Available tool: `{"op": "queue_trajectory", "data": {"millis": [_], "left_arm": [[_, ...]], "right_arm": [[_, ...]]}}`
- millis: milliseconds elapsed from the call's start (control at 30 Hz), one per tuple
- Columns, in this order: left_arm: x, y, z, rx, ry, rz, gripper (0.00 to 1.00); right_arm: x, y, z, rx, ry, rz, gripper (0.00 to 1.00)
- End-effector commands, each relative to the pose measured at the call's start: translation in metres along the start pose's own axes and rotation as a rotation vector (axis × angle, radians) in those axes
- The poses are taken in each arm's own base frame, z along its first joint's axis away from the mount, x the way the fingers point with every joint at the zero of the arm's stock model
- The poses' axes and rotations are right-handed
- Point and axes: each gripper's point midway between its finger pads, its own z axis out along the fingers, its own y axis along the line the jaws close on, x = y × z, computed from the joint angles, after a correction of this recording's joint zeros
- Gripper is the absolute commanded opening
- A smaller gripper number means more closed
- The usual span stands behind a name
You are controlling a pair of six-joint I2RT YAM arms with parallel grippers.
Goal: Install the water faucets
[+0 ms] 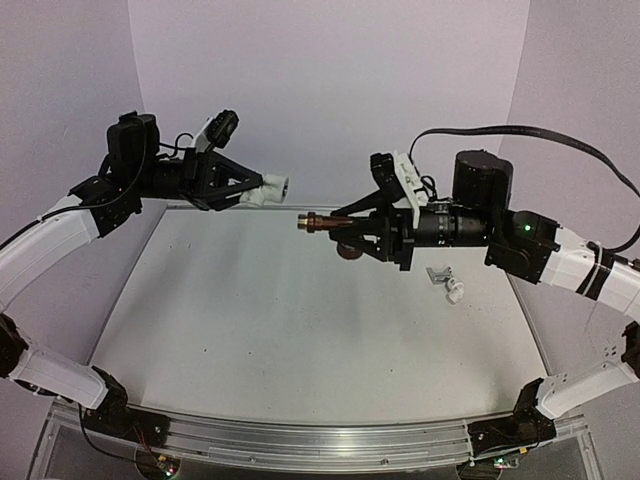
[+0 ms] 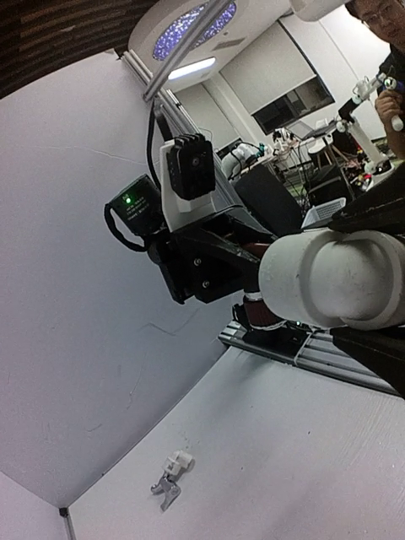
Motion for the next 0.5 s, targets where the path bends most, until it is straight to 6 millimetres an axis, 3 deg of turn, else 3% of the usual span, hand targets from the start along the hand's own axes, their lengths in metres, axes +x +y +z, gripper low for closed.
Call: {"op": "queue_trajectory", "data": {"millis": [0, 167, 467], "left_arm": [[-0.001, -0.006, 0.002, 0.078, 0.026, -0.051, 0.0], [-0.001, -0.008, 0.003, 0.112, 0.022, -0.113, 0.0], [0.008, 0.003, 0.004, 0.127, 0.026, -0.192, 0.0]], "right_arm": [[-0.037, -0.023, 0.006, 0.111, -0.089, -0.222, 0.0], [-0.034, -0.034, 0.009, 0.19, -0.048, -0.365, 0.0], [-0.028, -0.042, 0.017, 0.234, -0.033, -0.427, 0.0]]}}
